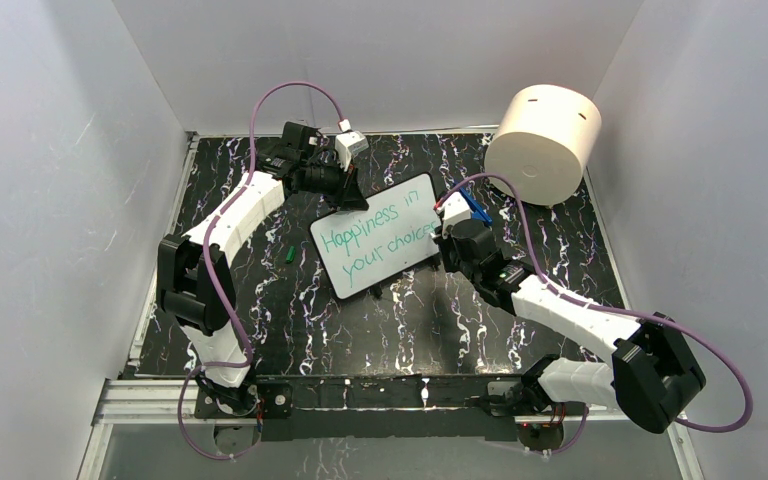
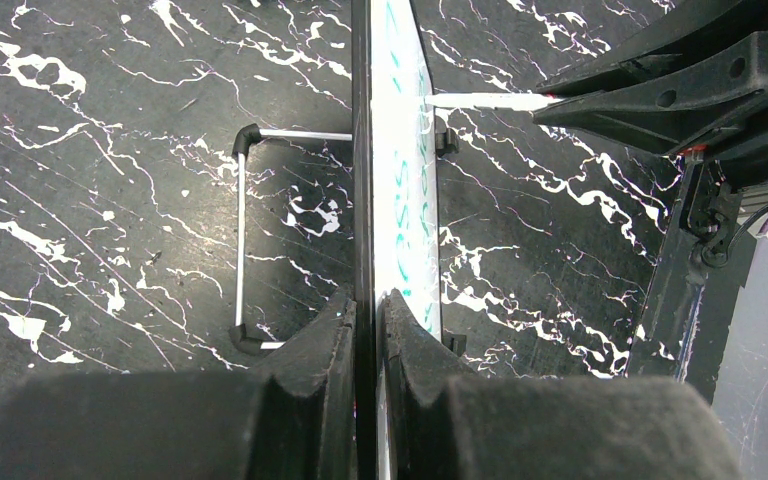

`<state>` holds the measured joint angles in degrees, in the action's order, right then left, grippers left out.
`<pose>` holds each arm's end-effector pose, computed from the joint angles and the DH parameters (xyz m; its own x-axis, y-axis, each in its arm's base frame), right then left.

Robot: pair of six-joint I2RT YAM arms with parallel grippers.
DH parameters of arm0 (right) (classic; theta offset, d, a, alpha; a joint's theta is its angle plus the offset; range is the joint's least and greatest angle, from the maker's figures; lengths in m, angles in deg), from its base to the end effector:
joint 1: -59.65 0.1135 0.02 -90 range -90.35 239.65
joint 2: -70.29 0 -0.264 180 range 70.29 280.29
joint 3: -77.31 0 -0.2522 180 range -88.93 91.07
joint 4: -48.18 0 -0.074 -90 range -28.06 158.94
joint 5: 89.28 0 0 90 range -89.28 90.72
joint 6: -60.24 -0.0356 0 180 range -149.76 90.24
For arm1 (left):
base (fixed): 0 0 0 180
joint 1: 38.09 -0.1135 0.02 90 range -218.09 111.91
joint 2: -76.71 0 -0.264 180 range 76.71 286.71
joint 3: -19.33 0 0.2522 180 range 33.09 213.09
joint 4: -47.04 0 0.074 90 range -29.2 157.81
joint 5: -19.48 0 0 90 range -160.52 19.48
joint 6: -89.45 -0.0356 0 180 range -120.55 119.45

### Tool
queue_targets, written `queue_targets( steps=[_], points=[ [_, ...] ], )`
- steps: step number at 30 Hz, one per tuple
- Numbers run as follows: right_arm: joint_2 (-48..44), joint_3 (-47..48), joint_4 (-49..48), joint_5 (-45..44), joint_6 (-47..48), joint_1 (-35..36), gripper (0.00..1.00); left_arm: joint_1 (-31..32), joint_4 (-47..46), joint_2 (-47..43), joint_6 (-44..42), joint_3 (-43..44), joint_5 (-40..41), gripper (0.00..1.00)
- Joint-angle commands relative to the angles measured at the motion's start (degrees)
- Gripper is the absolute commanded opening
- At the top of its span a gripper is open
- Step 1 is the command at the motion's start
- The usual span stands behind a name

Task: Write a sentence on the whiteboard

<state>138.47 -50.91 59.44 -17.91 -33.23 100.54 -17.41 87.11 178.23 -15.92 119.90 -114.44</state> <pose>0.2034 0.1611 0.2374 -0.3749 -0.2488 -0.8931 -0.3844 0.9183 -0.0944 0.3656 -0.1644 0.3026 -0.3949 0.3531 -0.8482 0.8801 0.4102 -0.2390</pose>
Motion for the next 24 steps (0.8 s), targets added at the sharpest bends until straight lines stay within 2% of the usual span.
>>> queue_targets(
  steps=[1,12,21,24],
  points=[
    [-0.5,0.5,-1.8,2.8,-1.3,0.0,0.00,1.7,8.6,3.1,-2.6,-2.2,3.2,0.00],
    [-8.6,-0.8,1.0,-1.0,-0.5,0.1,0.00,1.6,6.9,3.0,-0.9,-2.3,7.0,0.02],
    [-15.6,-1.7,2.4,-3.4,0.5,0.0,0.00,1.6,3.5,-1.1,2.2,-2.5,9.6,0.36],
    [-16.1,-1.5,2.4,-3.3,0.6,0.0,0.00,1.6,2.4,-3.3,2.9,-2.7,10.5,0.42]
  ],
)
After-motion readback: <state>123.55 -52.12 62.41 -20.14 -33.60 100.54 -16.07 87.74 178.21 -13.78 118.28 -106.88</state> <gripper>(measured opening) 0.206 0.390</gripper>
